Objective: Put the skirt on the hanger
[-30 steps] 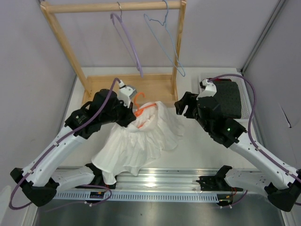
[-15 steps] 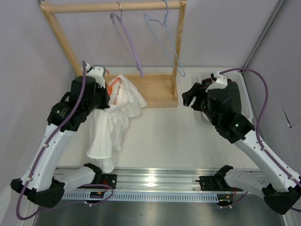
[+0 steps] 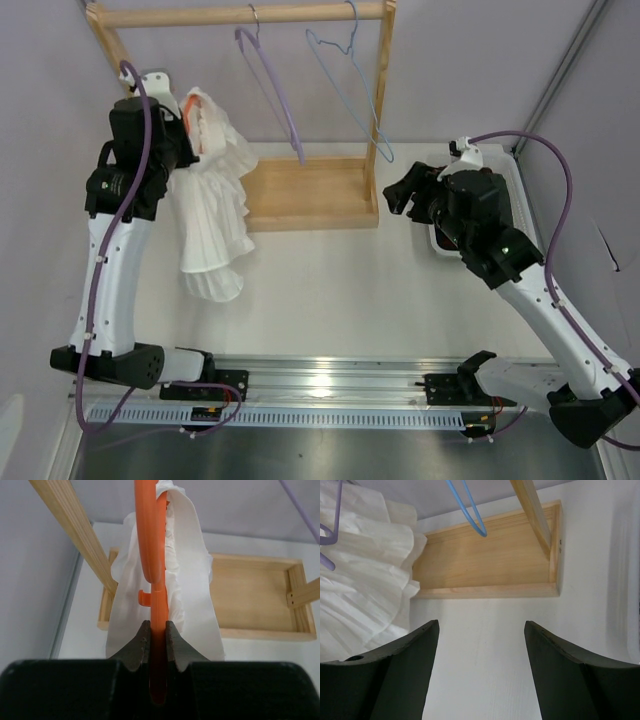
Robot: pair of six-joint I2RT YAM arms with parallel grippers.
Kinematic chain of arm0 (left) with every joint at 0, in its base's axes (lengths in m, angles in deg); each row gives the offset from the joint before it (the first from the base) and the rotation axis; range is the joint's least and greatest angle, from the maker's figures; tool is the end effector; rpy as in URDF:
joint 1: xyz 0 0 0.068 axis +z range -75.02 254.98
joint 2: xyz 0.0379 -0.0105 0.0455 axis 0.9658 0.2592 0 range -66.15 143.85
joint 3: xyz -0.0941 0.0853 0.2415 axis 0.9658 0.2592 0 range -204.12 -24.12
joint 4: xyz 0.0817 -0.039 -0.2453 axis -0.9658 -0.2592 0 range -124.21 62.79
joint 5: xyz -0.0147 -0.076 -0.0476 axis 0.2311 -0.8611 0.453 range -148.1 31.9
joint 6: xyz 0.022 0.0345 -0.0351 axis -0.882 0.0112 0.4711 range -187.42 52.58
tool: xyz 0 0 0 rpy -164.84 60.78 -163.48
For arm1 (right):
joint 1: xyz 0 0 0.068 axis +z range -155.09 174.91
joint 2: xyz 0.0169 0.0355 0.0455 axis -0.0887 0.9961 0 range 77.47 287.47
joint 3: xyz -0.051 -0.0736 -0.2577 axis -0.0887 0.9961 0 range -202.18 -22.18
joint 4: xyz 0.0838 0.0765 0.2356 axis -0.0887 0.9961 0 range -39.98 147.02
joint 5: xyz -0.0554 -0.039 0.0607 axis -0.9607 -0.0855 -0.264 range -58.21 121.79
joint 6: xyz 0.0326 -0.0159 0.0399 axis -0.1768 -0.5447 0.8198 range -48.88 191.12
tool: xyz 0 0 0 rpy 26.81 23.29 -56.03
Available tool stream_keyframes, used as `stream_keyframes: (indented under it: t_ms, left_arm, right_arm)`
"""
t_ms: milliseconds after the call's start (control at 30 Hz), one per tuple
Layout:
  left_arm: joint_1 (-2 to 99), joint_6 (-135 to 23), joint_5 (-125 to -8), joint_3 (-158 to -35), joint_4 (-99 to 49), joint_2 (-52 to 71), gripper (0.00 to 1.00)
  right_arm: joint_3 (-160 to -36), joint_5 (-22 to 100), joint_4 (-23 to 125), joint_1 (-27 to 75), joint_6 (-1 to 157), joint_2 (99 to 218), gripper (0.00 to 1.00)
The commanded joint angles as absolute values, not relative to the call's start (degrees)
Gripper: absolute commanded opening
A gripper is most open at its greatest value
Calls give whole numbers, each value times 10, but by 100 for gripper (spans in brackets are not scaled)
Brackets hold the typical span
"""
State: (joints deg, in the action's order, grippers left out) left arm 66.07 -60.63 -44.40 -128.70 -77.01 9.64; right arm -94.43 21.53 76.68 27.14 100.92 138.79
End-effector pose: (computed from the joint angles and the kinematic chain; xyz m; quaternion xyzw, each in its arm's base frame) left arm 0.2406 -0.0292 0.5011 -0.0524 0.8194 0.0206 0.5704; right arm 0.1959 0.1160 0.4209 0.0372 0.7950 0.2486 0.5521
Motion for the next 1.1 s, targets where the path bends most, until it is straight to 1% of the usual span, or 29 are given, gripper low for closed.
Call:
stream_keyframes:
  t_ms: [0,167,333,433,467,600,800,967,1067]
  left_arm:
    - [696,-632,-487,-1344,-681,101,0]
    - [744,-621,-548,-1364,-629,113,0]
    - [748,-624,-592,-1341,-560,123,0]
    - [748,-625,-595,-1324,-528,122,0]
    - [764,-624,-596,-1321,-523,123,0]
    - [773,-620,-596,-1359,-530,152,0]
    - [779,-624,-619,-1373,-503,174,0]
    - [780,-624,-603,-1409,-500,196,0]
    - [780,-615,-599,-1395,-466,189,0]
  right_arm:
    - [-960,258,737,259,997,1397,75]
    - [-964,291,713,241,998,1414,75]
    - [-975,306,685,235,1005,1436,75]
    - [-973,311,671,232,1008,1443,75]
    - [-975,312,668,229,1009,1447,75]
    - [-979,347,651,222,1014,1459,75]
    - [-981,357,631,210,1017,1469,75]
    - [-972,377,611,201,1024,1475,75]
    - [-964,386,602,200,1029,1477,75]
